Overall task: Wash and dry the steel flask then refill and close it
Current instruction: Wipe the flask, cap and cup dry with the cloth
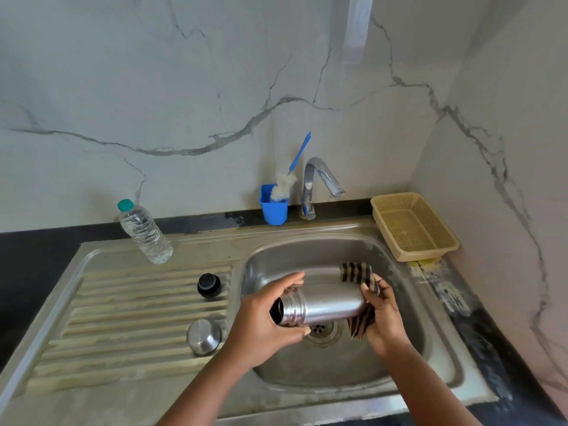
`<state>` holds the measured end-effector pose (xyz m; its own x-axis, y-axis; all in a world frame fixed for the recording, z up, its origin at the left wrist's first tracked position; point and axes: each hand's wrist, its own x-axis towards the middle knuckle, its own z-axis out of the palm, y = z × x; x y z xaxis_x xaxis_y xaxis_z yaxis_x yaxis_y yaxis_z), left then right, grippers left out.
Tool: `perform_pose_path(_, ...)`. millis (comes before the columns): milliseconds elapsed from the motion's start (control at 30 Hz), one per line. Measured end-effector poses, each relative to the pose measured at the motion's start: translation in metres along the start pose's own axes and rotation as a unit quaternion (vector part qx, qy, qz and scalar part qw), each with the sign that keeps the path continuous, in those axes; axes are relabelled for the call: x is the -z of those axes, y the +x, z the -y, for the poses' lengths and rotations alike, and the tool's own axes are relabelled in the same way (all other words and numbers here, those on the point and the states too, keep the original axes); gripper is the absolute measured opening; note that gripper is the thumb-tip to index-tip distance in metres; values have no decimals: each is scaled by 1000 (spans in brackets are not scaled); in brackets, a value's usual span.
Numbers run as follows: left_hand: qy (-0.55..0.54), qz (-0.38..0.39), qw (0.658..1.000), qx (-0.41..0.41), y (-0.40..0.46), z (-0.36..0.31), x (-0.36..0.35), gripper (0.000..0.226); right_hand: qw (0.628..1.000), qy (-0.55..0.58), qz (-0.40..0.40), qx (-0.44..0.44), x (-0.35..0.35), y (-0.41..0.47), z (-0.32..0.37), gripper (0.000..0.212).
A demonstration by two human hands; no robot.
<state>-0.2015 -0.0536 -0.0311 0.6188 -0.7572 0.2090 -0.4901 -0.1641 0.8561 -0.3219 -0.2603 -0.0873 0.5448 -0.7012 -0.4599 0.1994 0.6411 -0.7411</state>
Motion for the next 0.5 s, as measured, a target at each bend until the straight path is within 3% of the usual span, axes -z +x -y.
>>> perform_pose_path(133, -88, -27, 995, 48, 5, 0, -1, 88, 997, -34, 35, -62, 4, 0, 6, 47)
perform_pose_path(200, -22, -22, 999, 14, 7, -2, -3, 88, 998, -35, 8, -58, 6, 6, 3, 50)
perform_pose_path(333, 122, 39, 990, -58, 9, -7, -13, 92, 993, -93, -76, -14, 16, 16, -13, 30)
perform_pose_path(433, 65, 27, 997, 9, 11, -7, -14, 91, 968, -198, -145, 54, 17, 10, -12, 34)
perform_pose_path(500, 30, 4, 996, 79, 15, -3, -6, 89, 936, -288, -151, 136, 12, 1, -1, 38)
